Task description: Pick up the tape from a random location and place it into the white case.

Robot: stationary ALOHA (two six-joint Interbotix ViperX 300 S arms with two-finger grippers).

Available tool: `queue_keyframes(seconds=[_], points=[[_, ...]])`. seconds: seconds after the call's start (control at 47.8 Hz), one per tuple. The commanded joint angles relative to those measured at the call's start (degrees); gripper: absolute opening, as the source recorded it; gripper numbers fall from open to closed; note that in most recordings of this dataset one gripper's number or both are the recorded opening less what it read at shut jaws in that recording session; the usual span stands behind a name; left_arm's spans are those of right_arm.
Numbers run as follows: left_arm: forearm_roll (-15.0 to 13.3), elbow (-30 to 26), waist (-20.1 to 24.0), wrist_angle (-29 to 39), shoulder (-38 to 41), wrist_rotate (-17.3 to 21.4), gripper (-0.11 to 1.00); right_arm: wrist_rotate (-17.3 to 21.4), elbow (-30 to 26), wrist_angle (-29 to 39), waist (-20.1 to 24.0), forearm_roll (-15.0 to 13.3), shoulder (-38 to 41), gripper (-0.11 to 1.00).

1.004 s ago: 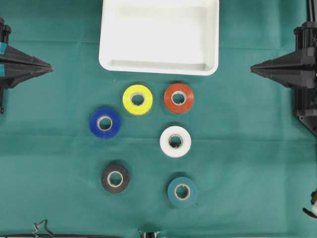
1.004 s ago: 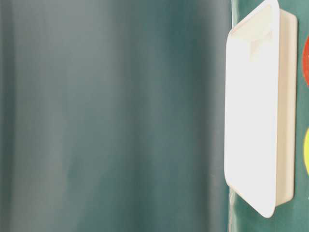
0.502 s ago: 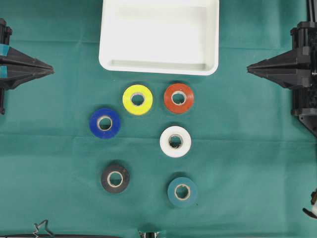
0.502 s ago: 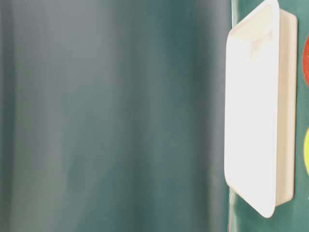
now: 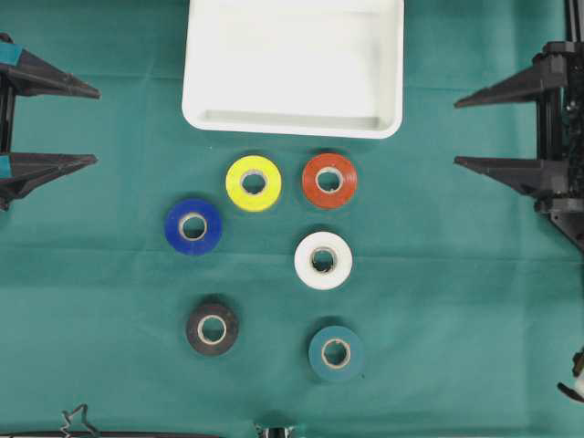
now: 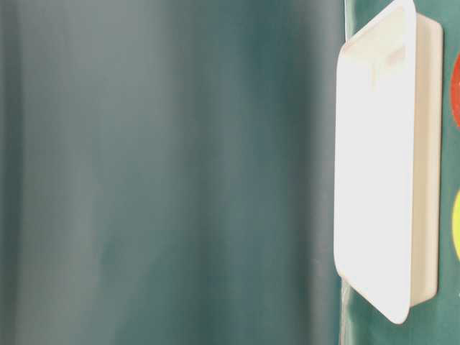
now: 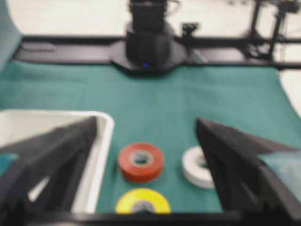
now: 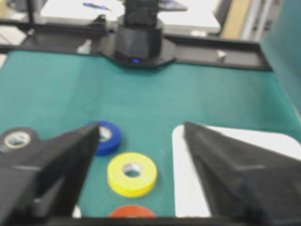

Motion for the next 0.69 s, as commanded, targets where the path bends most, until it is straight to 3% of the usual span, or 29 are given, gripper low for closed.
queue_keyframes(seconds=[0.0,0.063,0.376,0.669], points=[[0.0,-1.4,-0.2,-0.3,0.5,0.0,1.0,0.1,-1.9,0.8,-0.3,0.2,0.9,0.88],[0.0,-1.5,-0.2,-0.3,0.5,0.0,1.0,0.1,-2.2,1.4,-0.3,0.2,1.0,0.93],[0.0,-1.6,-0.6,-0.3,0.5,-0.4,1.0,0.1,-2.5,1.7,-0.6,0.1,1.1,0.93],[0.0,-1.8,-7.1,0.2,0.5,-0.6,1.0,0.1,-2.5,1.8,-0.6,0.0,1.1,0.93]])
